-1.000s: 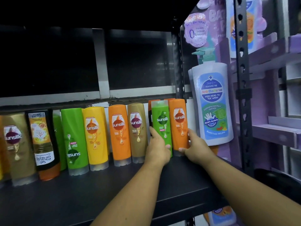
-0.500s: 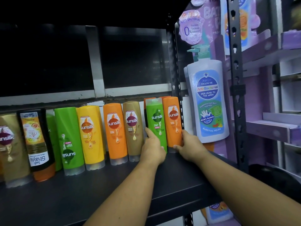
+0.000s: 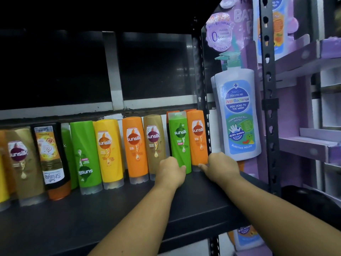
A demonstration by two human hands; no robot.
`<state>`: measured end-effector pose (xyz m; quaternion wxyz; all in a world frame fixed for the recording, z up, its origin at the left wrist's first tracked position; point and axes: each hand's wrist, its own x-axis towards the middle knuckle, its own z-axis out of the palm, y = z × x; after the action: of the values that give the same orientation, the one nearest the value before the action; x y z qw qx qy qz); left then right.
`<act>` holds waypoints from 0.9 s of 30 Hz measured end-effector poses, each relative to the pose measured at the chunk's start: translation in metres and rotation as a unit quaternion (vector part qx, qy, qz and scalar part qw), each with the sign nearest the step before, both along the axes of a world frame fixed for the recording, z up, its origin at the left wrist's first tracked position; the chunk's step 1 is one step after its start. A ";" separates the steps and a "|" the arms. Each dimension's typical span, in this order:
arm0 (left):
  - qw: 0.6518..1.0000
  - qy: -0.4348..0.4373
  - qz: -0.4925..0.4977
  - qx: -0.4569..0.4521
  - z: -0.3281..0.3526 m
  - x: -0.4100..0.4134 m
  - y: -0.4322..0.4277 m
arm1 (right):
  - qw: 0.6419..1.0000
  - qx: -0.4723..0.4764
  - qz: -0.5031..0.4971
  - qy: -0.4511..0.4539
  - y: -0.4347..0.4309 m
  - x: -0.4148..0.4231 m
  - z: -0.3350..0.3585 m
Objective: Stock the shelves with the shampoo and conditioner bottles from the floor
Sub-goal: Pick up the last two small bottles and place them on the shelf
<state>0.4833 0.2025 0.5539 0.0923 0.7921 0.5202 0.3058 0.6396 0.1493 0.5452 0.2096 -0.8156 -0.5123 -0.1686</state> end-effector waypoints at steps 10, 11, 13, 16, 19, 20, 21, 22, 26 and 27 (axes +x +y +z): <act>0.980 0.147 -0.136 0.007 -0.005 -0.100 -0.046 | 0.970 -0.078 0.229 -0.013 -0.043 -0.040 0.001; 0.978 0.156 -0.136 0.006 -0.006 -0.116 -0.051 | 0.964 -0.091 0.249 0.002 -0.051 -0.051 0.002; 0.977 0.168 -0.131 0.006 -0.006 -0.149 -0.061 | 0.951 -0.123 0.281 0.031 -0.064 -0.076 0.003; 0.978 0.170 -0.121 -0.023 -0.003 -0.198 -0.075 | 0.940 -0.155 0.304 0.024 -0.082 -0.126 0.001; 0.979 0.175 -0.099 -0.031 -0.006 -0.241 -0.081 | 0.937 -0.175 0.303 -0.021 -0.092 -0.178 -0.005; 0.979 0.180 -0.087 -0.026 -0.009 -0.253 -0.083 | 0.936 -0.176 0.302 -0.037 -0.094 -0.194 -0.008; 0.979 0.189 -0.075 -0.021 -0.013 -0.263 -0.085 | 0.936 -0.172 0.303 -0.050 -0.095 -0.209 -0.010; 0.977 0.201 -0.063 -0.016 -0.016 -0.272 -0.089 | 0.936 -0.166 0.305 -0.058 -0.096 -0.222 -0.013; 0.973 0.226 -0.028 0.023 -0.028 -0.287 -0.109 | 0.945 -0.123 0.297 -0.062 -0.097 -0.250 -0.026; 0.973 0.224 -0.024 0.043 -0.032 -0.288 -0.112 | 0.948 -0.107 0.293 -0.064 -0.098 -0.252 -0.029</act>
<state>0.1951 0.0905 0.5224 -0.0532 0.8559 0.4948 0.1409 0.3874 0.0515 0.5160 0.1285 -0.6348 -0.7559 -0.0956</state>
